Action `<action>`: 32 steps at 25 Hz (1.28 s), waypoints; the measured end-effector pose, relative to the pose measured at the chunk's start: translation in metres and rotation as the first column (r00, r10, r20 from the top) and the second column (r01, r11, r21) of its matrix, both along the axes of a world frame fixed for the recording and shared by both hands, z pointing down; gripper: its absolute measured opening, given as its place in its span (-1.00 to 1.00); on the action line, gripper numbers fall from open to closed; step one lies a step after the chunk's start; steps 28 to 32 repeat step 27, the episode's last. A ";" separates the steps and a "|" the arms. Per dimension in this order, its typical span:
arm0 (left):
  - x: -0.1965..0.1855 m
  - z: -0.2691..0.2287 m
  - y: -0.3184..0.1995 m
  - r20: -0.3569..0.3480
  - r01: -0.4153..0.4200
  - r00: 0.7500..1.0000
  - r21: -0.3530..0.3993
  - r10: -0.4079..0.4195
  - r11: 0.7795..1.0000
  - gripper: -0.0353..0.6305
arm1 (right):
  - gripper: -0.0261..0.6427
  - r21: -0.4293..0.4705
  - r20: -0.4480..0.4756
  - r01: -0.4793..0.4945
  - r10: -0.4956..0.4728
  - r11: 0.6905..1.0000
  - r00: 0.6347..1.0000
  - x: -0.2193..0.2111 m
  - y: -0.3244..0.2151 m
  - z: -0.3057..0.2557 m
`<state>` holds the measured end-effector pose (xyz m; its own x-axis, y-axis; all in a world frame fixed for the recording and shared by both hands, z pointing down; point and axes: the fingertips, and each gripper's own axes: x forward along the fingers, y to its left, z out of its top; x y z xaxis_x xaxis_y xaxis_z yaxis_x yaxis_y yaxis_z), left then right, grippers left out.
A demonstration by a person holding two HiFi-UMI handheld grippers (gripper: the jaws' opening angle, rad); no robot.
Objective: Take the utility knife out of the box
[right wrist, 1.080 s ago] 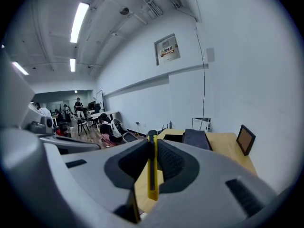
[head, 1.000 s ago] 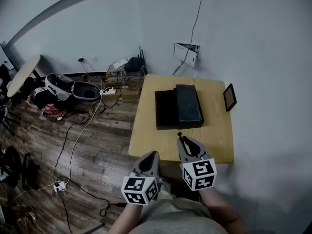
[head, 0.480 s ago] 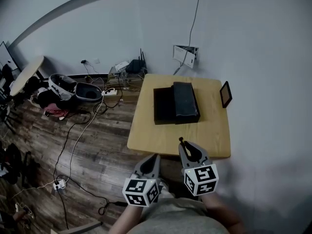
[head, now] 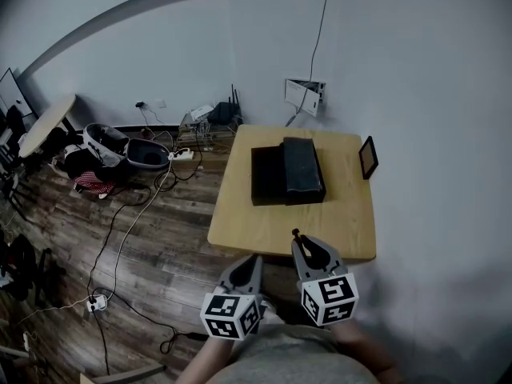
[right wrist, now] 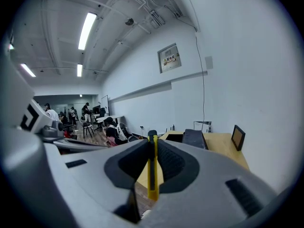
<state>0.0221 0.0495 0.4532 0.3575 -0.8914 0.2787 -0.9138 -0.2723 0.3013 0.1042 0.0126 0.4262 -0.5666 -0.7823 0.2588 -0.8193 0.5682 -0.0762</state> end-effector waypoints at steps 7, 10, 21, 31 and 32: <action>0.001 -0.004 -0.006 0.002 0.002 1.000 0.007 -0.002 1.000 -0.88 | -0.77 0.001 0.000 0.006 -0.006 1.000 1.000 0.001 -0.002 -0.001; 0.002 -0.003 -0.005 0.002 0.004 1.000 0.008 -0.004 1.000 -0.88 | -0.77 0.006 0.001 0.009 -0.009 1.000 1.000 0.001 -0.001 0.001; 0.003 -0.004 -0.005 0.002 0.001 1.000 0.004 -0.001 1.000 -0.88 | -0.77 0.009 0.017 0.007 -0.007 1.000 1.000 0.001 0.000 -0.003; 0.004 -0.007 -0.008 0.000 0.002 1.000 0.009 -0.002 1.000 -0.88 | -0.77 0.013 0.024 0.004 -0.004 1.000 1.000 0.001 -0.002 -0.006; 0.004 -0.007 -0.008 0.000 0.002 1.000 0.009 -0.002 1.000 -0.88 | -0.77 0.013 0.024 0.004 -0.004 1.000 1.000 0.001 -0.002 -0.006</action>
